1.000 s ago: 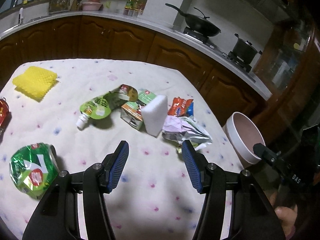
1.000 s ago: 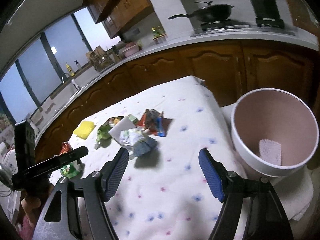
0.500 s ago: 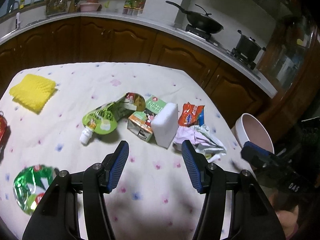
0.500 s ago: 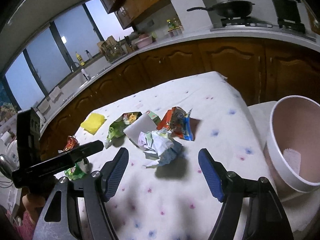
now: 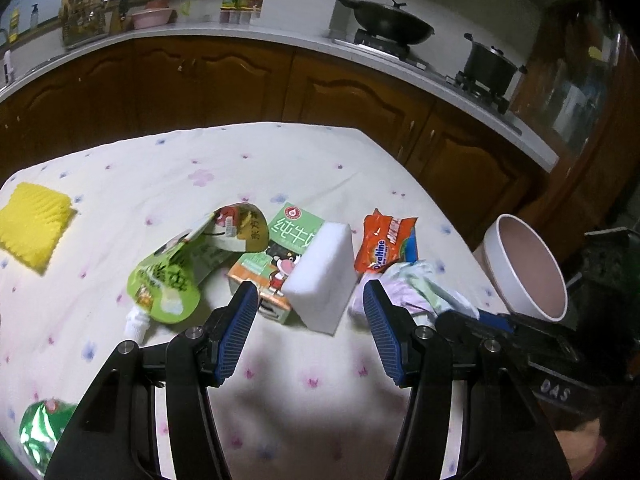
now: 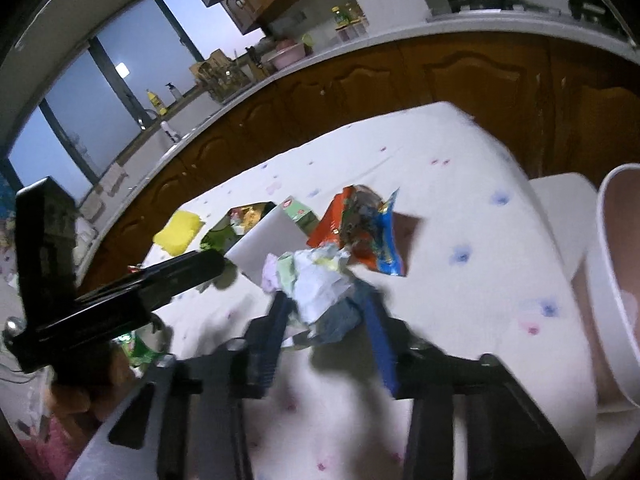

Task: Collect trash
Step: 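Grasp the white foam block with the left tool while the right tool grasps crumpled wrappers, then carry the foam block and wrappers over the bin with both tools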

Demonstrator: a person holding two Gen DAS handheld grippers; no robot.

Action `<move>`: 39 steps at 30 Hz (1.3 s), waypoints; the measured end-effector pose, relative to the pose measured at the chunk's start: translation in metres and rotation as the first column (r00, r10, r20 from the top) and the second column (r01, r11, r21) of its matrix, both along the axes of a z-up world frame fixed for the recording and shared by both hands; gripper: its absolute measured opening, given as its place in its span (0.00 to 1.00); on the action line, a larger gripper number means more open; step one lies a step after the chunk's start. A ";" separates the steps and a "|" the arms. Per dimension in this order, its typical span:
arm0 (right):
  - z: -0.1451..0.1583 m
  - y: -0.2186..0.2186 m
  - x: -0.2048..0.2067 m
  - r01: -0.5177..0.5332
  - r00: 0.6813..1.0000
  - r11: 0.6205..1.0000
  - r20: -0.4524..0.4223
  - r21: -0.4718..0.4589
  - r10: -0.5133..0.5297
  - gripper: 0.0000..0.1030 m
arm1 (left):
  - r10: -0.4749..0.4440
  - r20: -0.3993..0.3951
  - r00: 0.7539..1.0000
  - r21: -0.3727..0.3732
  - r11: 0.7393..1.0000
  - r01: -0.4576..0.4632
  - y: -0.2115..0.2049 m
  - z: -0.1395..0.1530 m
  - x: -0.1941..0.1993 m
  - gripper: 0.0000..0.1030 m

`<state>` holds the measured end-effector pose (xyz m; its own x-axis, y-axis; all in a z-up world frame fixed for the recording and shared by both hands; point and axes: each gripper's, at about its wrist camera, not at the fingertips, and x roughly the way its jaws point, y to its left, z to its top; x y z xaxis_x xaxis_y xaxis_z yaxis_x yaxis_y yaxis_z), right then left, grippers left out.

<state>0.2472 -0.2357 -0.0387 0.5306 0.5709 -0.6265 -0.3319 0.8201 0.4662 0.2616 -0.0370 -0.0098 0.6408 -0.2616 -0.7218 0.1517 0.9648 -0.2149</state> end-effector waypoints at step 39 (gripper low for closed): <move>0.032 -0.071 -0.056 0.118 0.990 0.991 0.072 0.066 -0.123 0.19 | -0.074 0.078 0.994 -0.095 0.992 0.081 -0.026 0.037 -0.048 0.18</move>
<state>0.1909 -0.3070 -0.0066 0.6425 0.5361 -0.5476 -0.2688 0.8268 0.4941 0.2136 -0.0634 0.0274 0.6666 -0.3797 -0.6415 0.2443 0.9243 -0.2932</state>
